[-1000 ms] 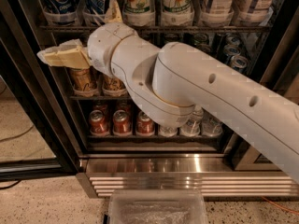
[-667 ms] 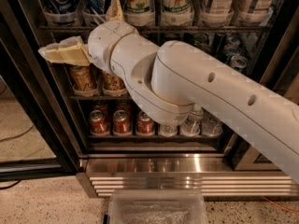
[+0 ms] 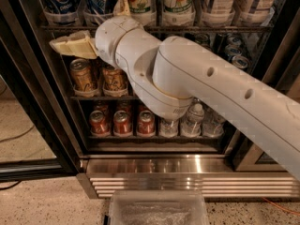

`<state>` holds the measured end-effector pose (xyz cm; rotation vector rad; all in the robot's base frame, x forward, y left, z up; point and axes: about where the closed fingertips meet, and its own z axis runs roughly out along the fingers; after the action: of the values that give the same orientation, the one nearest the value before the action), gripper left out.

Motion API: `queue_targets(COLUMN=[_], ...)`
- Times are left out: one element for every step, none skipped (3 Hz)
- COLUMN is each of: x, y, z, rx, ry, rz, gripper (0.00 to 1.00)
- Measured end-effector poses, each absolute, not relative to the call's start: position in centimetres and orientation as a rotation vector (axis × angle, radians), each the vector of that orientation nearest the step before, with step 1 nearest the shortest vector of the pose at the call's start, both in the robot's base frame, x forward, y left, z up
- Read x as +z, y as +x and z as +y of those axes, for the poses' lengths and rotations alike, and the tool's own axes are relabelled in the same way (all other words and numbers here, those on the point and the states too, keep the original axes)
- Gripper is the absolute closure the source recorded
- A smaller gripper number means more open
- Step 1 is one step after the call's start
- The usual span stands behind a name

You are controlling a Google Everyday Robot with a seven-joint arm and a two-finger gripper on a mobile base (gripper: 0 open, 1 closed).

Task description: Pick pepsi can from top shelf of fridge

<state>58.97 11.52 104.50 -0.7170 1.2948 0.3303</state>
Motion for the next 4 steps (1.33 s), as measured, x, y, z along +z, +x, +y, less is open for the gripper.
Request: queue_targets(x=[104.3, 104.3, 105.0, 106.5], y=[59.8, 60.4, 61.3, 62.5], z=[12.2, 13.0, 13.2, 12.3], rx=[0.348, 0.369, 0.369, 0.341], ry=[-0.757, -0.803, -0.805, -0.775], rz=[1.281, 1.254, 1.237, 1.223], gripper=[0.00, 0.00, 0.00, 0.00])
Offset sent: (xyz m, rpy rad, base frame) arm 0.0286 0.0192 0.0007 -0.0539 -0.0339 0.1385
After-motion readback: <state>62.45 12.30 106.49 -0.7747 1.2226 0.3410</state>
